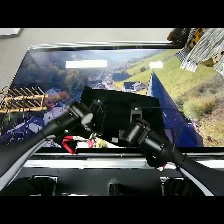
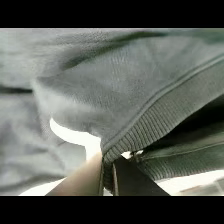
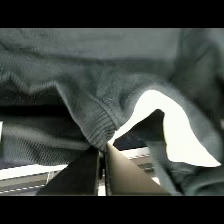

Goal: Fold the clothes and pants, and hang the long-sleeved shirts on hangers.

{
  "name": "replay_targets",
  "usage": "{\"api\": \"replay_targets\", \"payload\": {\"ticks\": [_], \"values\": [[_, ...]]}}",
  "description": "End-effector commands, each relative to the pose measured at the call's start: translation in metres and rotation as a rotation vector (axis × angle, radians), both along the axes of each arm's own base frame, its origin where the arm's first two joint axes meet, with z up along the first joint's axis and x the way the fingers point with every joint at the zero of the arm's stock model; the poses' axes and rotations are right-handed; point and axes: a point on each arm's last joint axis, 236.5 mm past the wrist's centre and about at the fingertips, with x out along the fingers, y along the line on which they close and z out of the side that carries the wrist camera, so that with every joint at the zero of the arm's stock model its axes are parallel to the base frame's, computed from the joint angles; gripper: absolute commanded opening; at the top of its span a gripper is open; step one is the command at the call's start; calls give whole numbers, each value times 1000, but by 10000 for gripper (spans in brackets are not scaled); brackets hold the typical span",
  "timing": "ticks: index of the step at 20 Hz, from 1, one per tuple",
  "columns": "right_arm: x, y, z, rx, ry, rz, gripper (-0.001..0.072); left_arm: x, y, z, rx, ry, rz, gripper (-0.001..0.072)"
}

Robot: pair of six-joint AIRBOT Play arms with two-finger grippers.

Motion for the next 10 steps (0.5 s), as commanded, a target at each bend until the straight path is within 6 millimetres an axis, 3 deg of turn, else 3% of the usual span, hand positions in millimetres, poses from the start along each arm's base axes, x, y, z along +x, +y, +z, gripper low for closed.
{"api": "replay_targets", "payload": {"ticks": [1, 4, 6, 10], "values": [[22, -15, 49, -66, -74, -4, 29, 3, 5, 69, -71, 0, -13, 29], [55, -18, 103, 56, -146, -80, 29, 17, 7, 134, -143, -90, 10, 30], [69, -14, 140, 153, -174, -54, 29, 18, 7, 166, -175, -131, 11, 30], [59, -17, 216, 234, -220, 1, 29, 4, 13, 212, -214, -151, 15, 30]]}}
